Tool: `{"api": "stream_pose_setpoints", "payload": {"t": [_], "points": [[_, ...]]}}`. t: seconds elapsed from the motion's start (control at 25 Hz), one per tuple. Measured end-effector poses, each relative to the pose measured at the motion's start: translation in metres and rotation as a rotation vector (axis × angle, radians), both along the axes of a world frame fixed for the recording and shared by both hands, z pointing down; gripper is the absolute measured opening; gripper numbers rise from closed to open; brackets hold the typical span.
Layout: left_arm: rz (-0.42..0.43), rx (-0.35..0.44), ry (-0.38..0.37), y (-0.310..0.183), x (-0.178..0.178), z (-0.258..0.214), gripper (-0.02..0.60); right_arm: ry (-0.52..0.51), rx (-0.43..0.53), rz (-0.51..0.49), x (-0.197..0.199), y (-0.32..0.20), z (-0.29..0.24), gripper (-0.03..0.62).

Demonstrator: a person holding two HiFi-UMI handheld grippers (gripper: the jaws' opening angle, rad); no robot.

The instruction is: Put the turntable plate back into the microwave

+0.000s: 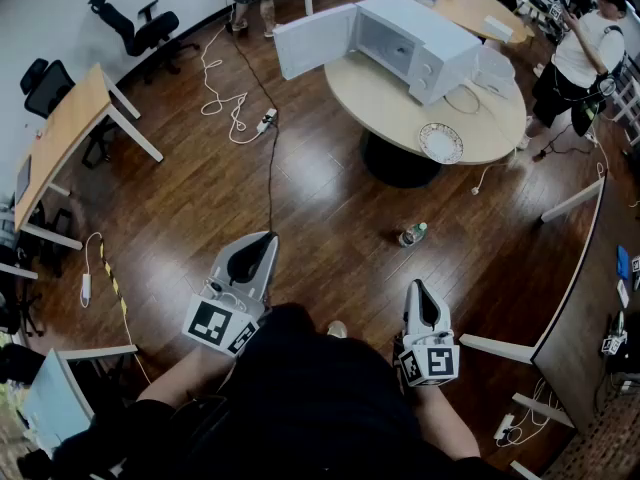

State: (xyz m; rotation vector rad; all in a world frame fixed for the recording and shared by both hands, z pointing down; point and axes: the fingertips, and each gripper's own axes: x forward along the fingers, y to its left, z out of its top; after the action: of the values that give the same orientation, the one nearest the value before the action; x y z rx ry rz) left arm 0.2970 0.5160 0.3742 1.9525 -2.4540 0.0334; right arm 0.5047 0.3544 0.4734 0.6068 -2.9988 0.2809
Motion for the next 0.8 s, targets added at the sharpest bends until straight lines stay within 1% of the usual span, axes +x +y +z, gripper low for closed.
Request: {"api": "stream_pose_setpoints", "payload": {"t": [0.08,0.2,0.28,0.4,0.48,0.56,0.6,0.68,0.8], "points": [[0.005,-0.015,0.014,0.0,0.005,0.004,0.005,0.016,-0.017,-0.005,0.0,-0.003,0.009,0.002],[0.028,-0.048,-0.011,0.0,0.009,0.006,0.005,0.018,-0.022,-0.022,-0.005,-0.004,0.012,0.002],[0.029,-0.059,-0.024,-0.003,0.004,0.004,0.005,0.013,-0.009,-0.034,-0.01,-0.006,0.009,0.002],[0.033,-0.052,-0.019,-0.013,-0.007,0.001,0.005,0.013,-0.003,-0.029,-0.017,-0.011,0.007,0.002],[0.053,-0.046,0.004,-0.024,-0.014,0.002,0.005,0.019,0.01,-0.023,-0.019,-0.015,0.004,0.002],[0.074,-0.044,0.032,-0.04,-0.025,0.004,0.005,0.025,0.015,-0.002,-0.02,-0.024,0.003,0.002],[0.083,-0.046,0.033,-0.048,-0.03,0.005,0.005,0.028,0.011,0.015,-0.019,-0.029,0.004,0.002],[0.101,-0.041,0.023,-0.061,-0.038,0.002,0.005,0.032,0.005,0.05,-0.02,-0.039,0.005,0.002],[0.127,-0.026,0.007,-0.079,-0.056,-0.001,0.005,0.036,0.006,0.084,-0.034,-0.051,0.006,0.002]]}}
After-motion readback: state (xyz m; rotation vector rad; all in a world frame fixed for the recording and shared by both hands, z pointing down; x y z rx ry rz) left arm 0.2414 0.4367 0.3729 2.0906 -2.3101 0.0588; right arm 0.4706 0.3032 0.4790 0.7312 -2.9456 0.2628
